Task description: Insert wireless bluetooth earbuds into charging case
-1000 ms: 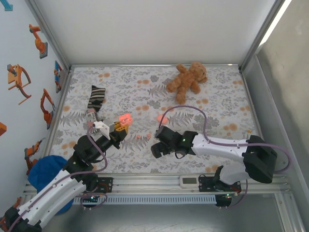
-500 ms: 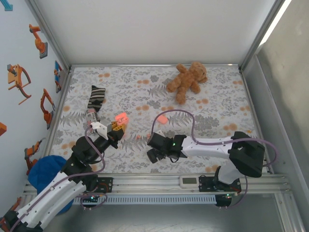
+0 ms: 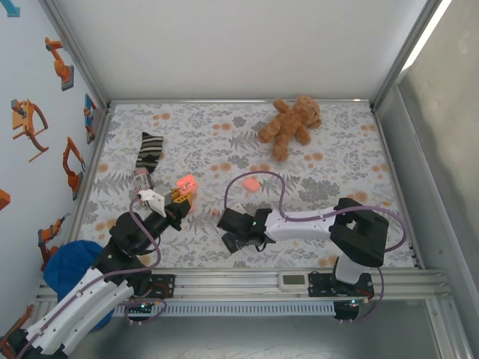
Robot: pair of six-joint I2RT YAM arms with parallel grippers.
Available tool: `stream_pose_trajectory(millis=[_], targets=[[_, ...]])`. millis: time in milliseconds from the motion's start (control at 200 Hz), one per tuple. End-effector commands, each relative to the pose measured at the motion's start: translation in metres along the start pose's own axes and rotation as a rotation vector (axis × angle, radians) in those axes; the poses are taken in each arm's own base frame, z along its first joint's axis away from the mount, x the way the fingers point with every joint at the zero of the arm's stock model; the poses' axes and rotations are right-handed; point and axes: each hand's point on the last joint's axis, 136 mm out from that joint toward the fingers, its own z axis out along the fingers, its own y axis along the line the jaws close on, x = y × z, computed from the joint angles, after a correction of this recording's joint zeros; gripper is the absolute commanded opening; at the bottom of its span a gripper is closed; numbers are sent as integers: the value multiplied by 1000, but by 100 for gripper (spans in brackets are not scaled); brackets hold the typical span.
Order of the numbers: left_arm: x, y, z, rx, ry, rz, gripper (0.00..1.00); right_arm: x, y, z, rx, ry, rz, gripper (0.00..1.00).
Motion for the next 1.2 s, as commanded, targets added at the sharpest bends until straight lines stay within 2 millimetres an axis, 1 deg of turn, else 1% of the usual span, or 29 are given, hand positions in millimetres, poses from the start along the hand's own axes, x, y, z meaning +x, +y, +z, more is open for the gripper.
stream_pose_trajectory(millis=[0, 125, 285, 476, 781, 992, 1117, 1197], targets=[[-18, -3, -3, 7, -42, 10, 0, 2, -6, 2, 51, 9, -12, 93], [-17, -4, -3, 9, -38, 9, 0, 8, -9, 6, 65, 26, -18, 91], [-17, -5, -3, 17, -34, 4, 0, 10, -12, 8, 76, 34, -15, 89], [-17, -5, -4, 17, -35, 2, 0, 16, -24, 7, 108, 40, -2, 89], [-15, -5, -3, 17, -32, -4, 0, 27, -42, 2, 141, 50, 27, 88], [-15, -5, -2, 17, -32, -4, 0, 31, -52, -3, 161, 53, 38, 87], [-14, -5, -2, 19, -27, -5, 0, 30, -55, -6, 157, 48, 50, 88], [-14, -5, -2, 18, -28, -6, 0, 26, -53, -10, 137, 40, 50, 88]])
